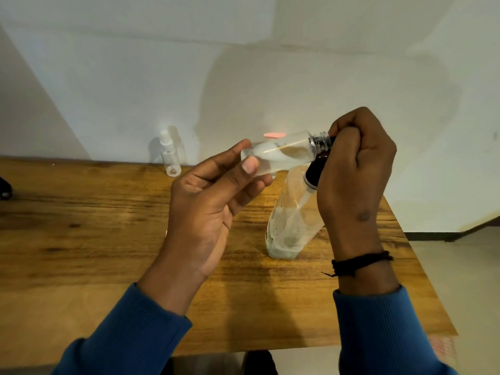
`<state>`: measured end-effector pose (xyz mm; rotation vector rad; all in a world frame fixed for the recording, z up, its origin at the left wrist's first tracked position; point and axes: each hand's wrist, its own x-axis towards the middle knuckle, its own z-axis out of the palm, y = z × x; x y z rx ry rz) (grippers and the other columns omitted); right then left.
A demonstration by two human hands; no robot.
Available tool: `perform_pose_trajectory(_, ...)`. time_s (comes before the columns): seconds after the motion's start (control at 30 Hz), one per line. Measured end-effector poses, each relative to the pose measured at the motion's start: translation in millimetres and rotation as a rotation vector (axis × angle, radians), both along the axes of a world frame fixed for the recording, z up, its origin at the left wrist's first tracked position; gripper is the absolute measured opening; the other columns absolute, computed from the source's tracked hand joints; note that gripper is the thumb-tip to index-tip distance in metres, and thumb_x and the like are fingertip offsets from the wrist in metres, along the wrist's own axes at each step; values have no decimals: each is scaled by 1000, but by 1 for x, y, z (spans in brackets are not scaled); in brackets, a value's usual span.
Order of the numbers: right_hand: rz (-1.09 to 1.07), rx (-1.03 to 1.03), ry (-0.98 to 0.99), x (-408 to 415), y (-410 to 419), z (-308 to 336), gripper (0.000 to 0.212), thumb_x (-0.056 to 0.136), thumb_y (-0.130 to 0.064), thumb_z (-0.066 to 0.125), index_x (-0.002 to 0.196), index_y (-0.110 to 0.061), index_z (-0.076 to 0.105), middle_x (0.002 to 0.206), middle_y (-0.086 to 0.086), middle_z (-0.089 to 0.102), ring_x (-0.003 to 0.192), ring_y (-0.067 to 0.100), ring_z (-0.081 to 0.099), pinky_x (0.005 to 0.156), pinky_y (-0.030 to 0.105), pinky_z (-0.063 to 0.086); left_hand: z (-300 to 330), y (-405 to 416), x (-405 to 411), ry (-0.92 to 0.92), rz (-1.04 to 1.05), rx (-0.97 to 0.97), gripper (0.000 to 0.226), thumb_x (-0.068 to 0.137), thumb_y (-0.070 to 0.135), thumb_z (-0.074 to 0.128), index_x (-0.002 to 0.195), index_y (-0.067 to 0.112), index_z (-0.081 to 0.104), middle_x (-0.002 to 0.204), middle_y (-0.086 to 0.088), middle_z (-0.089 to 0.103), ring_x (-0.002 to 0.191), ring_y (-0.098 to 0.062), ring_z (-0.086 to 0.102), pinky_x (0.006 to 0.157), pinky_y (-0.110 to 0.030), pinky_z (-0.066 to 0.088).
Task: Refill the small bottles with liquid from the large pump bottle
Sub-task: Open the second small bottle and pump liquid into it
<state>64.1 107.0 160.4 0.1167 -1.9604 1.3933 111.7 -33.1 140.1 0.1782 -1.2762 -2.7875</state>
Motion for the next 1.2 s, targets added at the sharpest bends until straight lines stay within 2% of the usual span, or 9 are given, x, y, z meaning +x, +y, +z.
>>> perform_pose_trajectory(0.33,4,-9,20,1,-1,-1,25,89,7,34,74,-6,49,57,-7,38,47,1,41,48,9,26,0,0,0,12,1,-5,41,72,10,70,113,7,70,99,-14,76,80,-24,74,74,-23,59)
perform_pose_trajectory(0.5,-3,-4,4,0,2,-4,23,90,3,35,73,-4,49,56,-7,38,48,3,40,48,16,26,0,1,1,7,8,6,42,72,9,70,114,5,70,102,-14,76,81,-25,74,73,-22,59)
perform_pose_trajectory(0.7,-5,-21,18,-1,-2,-5,24,90,6,34,74,-6,48,57,-6,37,48,4,38,47,12,26,0,0,0,19,15,-4,43,72,8,70,115,6,69,99,-13,76,81,-24,74,73,-22,59)
perform_pose_trajectory(0.9,-19,18,13,0,1,-1,22,88,2,35,73,-8,48,57,-9,39,50,5,38,48,18,26,0,0,1,5,8,-1,44,73,9,71,116,6,69,103,-15,75,83,-25,74,71,-21,58)
perform_pose_trajectory(1.07,-2,-36,8,-2,-3,-8,22,90,2,34,73,-8,46,55,-8,37,47,6,36,47,22,28,-2,0,1,10,16,6,44,72,8,71,116,4,69,100,-13,76,81,-24,74,71,-21,58)
perform_pose_trajectory(1.2,-19,31,22,-1,1,-3,23,89,2,35,73,-8,48,57,-9,39,50,3,39,49,17,27,-1,-1,1,5,4,7,42,73,8,70,115,5,70,106,-15,75,81,-25,74,71,-21,58)
